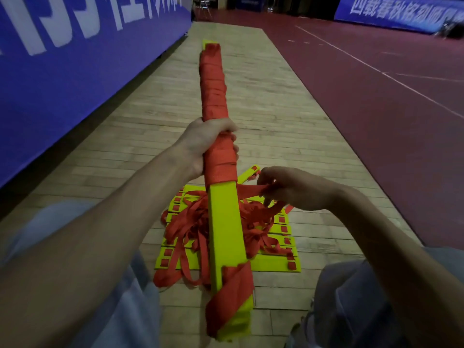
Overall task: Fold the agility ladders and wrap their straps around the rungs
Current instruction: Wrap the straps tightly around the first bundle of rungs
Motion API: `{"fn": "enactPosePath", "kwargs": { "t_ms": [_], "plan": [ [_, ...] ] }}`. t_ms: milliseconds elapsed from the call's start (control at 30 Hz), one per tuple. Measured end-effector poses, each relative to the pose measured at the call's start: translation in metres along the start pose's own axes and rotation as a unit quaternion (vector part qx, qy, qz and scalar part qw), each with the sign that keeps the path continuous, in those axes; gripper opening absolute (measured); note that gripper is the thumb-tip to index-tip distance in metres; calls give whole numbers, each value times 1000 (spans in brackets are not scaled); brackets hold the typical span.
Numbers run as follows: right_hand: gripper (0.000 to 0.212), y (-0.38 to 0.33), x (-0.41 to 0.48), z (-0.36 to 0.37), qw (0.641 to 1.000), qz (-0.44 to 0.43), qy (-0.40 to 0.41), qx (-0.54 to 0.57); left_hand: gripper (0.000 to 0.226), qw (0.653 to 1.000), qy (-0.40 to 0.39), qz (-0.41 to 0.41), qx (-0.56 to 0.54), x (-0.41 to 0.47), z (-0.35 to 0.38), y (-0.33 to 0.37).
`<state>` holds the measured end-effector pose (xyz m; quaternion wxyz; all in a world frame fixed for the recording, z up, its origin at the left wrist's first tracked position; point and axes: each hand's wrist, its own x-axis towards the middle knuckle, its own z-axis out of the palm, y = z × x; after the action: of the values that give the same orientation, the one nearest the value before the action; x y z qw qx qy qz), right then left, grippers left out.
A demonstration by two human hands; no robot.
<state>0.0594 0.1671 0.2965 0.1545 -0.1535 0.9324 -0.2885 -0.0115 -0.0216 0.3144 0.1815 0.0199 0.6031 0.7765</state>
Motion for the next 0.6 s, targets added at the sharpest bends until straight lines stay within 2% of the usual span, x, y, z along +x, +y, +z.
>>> {"fn": "enactPosePath", "kwargs": {
  "t_ms": [133, 200, 267, 400, 533, 600],
  "plan": [
    [16, -5, -3, -5, 993, -24, -29, 111, 8, 999, 12, -9, -29, 2, -2, 3],
    [19, -5, -7, -8, 982, -33, -30, 182, 7, 1000, 0, 0, -12, 4, -1, 3],
    [18, -7, -9, -9, 978, -14, -22, 208, 7, 1000, -12, 20, 10, 5, 0, 0],
    [23, -15, -12, -5, 977, -1, -4, 211, 23, 997, -29, 70, 14, 3, -1, -1],
    [30, -27, -9, 5, 964, -10, -22, 263, 50, 994, 22, 87, 69, -1, 5, -2],
    [39, -31, -4, 14, 948, -13, -40, 314, 47, 990, 42, 91, 98, 0, 9, -5]
  ]
}}
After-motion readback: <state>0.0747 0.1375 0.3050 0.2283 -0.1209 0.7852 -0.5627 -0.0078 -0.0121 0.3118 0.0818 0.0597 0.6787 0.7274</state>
